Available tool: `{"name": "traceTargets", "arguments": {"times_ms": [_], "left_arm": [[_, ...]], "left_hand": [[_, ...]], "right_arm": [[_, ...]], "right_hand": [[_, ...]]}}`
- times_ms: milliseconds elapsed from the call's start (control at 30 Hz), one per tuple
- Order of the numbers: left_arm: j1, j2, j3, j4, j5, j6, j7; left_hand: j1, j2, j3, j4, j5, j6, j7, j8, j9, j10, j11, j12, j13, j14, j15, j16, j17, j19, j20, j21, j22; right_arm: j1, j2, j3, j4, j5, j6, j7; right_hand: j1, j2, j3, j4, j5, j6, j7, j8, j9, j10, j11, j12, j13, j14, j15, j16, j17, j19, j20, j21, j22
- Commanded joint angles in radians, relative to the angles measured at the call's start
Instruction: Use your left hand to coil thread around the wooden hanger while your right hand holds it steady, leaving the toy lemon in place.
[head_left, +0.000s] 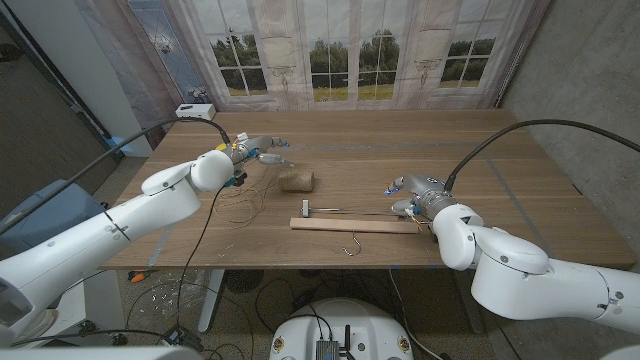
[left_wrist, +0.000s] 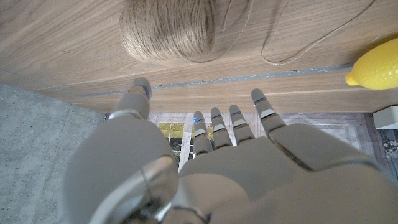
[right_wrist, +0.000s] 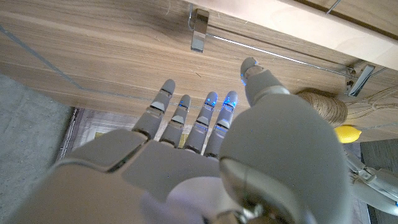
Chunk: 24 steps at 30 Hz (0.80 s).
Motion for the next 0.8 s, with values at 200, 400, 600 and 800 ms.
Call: {"name": "traceTargets", "arguments": {"times_ms": [200,400,600,800], "left_arm": [[-0.007,-0.013,0.008,0.029,-0.01,-0.019,-0.001],[-0.014,-0.017,0.011,0.036,-0.01,-0.023,-0.005],[-0.024,-0.02,0.014,0.041,-0.007,-0.025,-0.01],[-0.036,-0.025,0.02,0.053,-0.005,-0.031,-0.019]], "left_hand": [[0.008,-0.003,-0.01,0.004,0.004,-0.007,0.002,-0.003,0.003,-0.008,-0.001,-0.003,0.002,-0.004,-0.003,0.002,0.004,0.0,-0.005,-0.004,0.006],[0.007,-0.003,-0.014,0.006,0.005,-0.008,0.003,-0.004,0.003,-0.008,0.0,-0.004,0.002,-0.005,-0.002,0.002,0.004,0.001,-0.004,-0.006,0.006],[0.006,-0.004,-0.019,0.008,0.005,-0.008,0.002,-0.004,0.003,-0.01,0.0,-0.005,0.002,-0.005,-0.003,0.002,0.004,0.001,-0.004,-0.008,0.006],[0.005,-0.005,-0.025,0.01,0.006,-0.008,0.003,-0.005,0.003,-0.01,0.001,-0.005,0.003,-0.005,-0.003,0.003,0.004,0.001,-0.005,-0.011,0.006]], "right_arm": [[0.16,-0.004,-0.151,-0.023,-0.091,-0.031,0.221],[0.161,0.025,-0.186,0.007,-0.182,-0.031,0.285],[0.168,0.052,-0.199,0.039,-0.147,-0.016,0.258],[0.203,0.069,-0.232,0.071,-0.109,0.001,0.247]], "right_hand": [[-0.005,-0.012,-0.022,0.005,0.016,0.0,-0.009,-0.011,0.004,0.019,-0.007,0.01,0.011,-0.019,-0.114,0.004,0.007,-0.021,0.002,-0.014,0.004],[-0.013,-0.023,-0.04,0.009,0.022,-0.02,-0.011,-0.025,0.004,-0.004,-0.011,0.001,0.015,-0.04,-0.105,-0.005,0.008,-0.029,0.003,-0.017,0.003],[-0.015,-0.027,-0.047,0.01,0.025,-0.025,-0.014,-0.029,0.004,-0.009,-0.013,-0.001,0.017,-0.045,-0.102,-0.006,0.007,-0.033,0.004,-0.019,0.003],[-0.004,-0.019,-0.051,0.008,0.034,-0.01,-0.042,-0.028,0.004,0.011,-0.038,0.005,0.019,-0.041,-0.105,-0.003,0.008,-0.034,0.001,-0.019,0.003]]}}
